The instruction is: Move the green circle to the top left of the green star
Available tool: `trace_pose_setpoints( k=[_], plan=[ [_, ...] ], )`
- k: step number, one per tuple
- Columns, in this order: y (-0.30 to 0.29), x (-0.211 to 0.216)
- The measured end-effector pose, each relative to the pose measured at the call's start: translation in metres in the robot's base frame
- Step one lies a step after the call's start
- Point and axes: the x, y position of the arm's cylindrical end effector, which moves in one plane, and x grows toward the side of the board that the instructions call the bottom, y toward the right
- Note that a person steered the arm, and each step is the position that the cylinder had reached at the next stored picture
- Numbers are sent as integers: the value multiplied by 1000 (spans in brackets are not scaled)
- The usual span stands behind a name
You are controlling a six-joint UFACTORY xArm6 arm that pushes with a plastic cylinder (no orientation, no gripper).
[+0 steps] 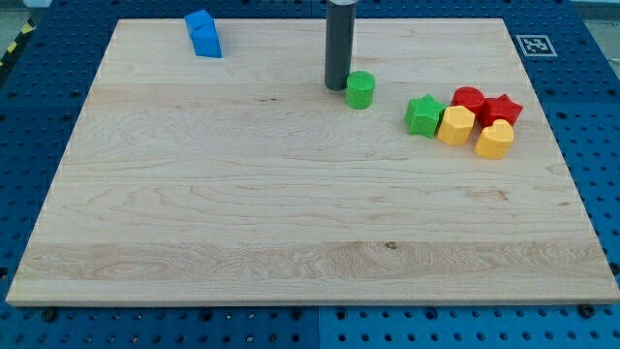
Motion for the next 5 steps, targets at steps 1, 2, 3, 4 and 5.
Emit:
trace_pose_setpoints(
  k=[1,2,3,4,5],
  plan=[
    [-2,14],
    [4,28],
    [46,28],
    [51,25],
    [52,6]
  ],
)
